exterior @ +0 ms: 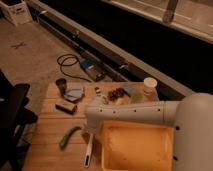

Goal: Wipe table surface with brush

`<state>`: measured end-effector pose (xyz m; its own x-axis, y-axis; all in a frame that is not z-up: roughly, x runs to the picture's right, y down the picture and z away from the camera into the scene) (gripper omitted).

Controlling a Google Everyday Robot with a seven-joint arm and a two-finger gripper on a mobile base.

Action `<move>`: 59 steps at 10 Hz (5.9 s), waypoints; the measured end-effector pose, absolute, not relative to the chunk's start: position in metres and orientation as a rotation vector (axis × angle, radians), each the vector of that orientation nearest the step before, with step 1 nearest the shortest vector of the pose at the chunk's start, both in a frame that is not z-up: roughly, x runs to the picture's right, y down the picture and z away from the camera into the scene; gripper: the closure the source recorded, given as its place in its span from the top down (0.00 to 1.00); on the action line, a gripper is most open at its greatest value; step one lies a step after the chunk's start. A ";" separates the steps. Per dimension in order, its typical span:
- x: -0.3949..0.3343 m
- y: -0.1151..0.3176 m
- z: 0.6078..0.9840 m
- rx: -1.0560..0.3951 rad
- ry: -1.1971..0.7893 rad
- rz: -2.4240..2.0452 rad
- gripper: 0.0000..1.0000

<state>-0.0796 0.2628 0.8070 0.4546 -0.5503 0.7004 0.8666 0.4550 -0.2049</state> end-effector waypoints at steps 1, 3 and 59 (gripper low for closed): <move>-0.080 0.262 0.806 -0.601 -0.603 -0.941 0.26; -0.078 0.259 0.802 -0.603 -0.602 -0.943 0.06; -0.083 0.230 0.776 -0.627 -0.499 -0.935 0.00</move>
<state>-0.0834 0.2298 0.7758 0.5061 -0.5780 0.6401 0.8534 0.4428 -0.2750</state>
